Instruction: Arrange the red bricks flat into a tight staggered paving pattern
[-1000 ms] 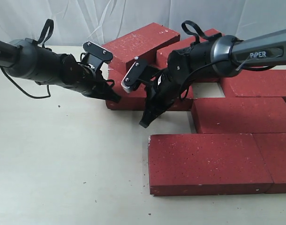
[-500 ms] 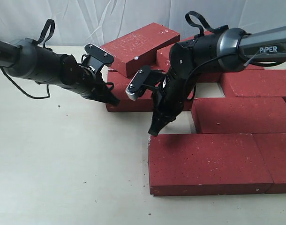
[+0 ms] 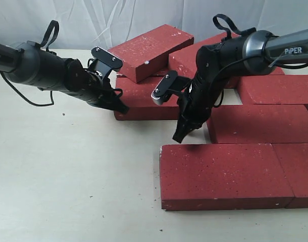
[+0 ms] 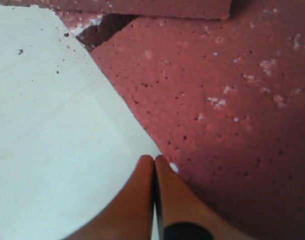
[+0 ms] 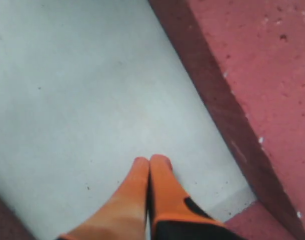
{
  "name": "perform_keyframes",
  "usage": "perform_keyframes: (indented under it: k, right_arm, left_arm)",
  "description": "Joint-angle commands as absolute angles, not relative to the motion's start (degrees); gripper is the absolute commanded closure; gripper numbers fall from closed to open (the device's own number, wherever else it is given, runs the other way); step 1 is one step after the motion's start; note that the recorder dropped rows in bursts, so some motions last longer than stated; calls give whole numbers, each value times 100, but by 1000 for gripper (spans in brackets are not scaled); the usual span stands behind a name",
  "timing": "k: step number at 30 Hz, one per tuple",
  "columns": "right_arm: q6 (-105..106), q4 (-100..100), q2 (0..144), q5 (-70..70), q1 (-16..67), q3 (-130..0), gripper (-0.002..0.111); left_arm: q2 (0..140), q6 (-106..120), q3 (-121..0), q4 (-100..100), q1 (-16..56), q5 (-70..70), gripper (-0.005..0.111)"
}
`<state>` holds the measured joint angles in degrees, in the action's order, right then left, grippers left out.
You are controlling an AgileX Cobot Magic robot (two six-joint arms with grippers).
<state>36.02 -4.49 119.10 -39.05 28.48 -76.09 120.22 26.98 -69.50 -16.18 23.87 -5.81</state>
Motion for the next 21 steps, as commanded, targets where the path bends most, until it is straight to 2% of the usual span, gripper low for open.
perform_keyframes:
  k: [1,15,21]
  right_arm:
    - [3617,-457,11915,-3556,2803,-7628,109]
    - [3555,-434,11915,-2934,2803,-7628,109]
    - [3445,-454,11836,-3348,2803,-7628,109]
  left_arm:
    - [11968,2713,-7010,-1633,2523,-722,107]
    - [11968,2702,-7010,-1712,2523,-563,107]
    - [11968,2702,-7010,-1727,2629,-476,107]
